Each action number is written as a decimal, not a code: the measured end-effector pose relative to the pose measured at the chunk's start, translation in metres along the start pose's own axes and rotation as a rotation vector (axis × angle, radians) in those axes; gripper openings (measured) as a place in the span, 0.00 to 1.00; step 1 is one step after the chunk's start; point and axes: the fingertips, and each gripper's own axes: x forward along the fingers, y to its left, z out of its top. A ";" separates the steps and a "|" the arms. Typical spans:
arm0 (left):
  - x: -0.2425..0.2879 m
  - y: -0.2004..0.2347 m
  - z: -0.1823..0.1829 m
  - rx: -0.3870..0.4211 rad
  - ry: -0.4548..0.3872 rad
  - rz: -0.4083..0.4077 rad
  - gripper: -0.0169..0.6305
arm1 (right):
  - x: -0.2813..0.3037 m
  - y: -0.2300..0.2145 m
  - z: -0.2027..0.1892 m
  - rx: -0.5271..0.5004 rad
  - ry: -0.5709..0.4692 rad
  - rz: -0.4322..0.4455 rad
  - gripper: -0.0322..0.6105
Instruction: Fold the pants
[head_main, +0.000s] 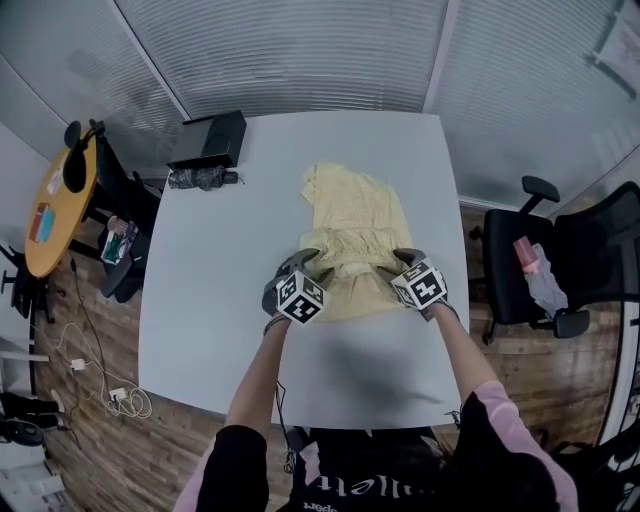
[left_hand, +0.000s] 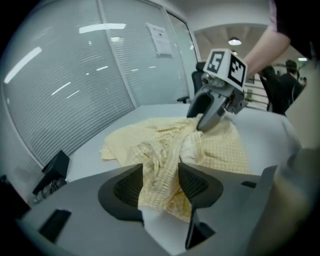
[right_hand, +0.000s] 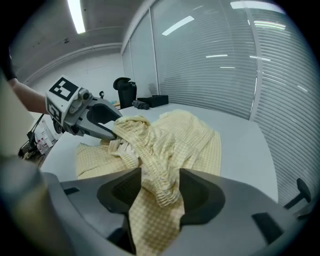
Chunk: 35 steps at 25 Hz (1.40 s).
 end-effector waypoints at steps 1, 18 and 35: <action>-0.008 0.002 0.005 -0.066 -0.046 0.007 0.39 | -0.006 0.002 0.003 -0.012 -0.012 0.005 0.40; -0.137 -0.058 0.075 -0.249 -0.324 0.088 0.39 | -0.149 0.054 0.043 0.086 -0.364 0.037 0.36; -0.210 -0.182 0.069 -0.432 -0.327 0.190 0.35 | -0.236 0.133 -0.024 0.043 -0.383 0.166 0.29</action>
